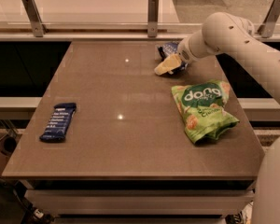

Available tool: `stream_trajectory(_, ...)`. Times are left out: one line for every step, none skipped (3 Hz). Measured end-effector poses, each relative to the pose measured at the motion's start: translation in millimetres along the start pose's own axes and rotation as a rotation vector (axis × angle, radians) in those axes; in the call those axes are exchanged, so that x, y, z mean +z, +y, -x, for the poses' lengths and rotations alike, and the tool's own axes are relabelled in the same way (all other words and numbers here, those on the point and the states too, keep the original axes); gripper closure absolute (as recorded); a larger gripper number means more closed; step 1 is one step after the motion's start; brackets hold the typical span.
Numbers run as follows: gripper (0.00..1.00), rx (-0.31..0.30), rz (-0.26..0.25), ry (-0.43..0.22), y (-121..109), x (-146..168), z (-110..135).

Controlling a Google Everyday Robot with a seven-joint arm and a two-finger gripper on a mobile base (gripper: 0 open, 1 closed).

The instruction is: Move blue chip bag near rxbar blueberry

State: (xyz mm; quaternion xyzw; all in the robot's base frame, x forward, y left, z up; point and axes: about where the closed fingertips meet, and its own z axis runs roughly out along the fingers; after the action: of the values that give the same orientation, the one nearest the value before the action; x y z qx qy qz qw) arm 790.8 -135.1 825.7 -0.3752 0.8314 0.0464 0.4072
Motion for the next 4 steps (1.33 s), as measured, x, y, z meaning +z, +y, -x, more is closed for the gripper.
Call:
stream_trajectory(0.41,0.0,0.0,0.003,-1.1,0.7,0.5)
stream_trajectory(0.64,0.0,0.0,0.003,-2.1,-2.1,3.5)
stream_trajectory(0.87,0.0,0.0,0.003,-2.1,-2.2,3.6)
stream_trajectory(1.0,0.0,0.0,0.003,-2.6,-3.9,5.6)
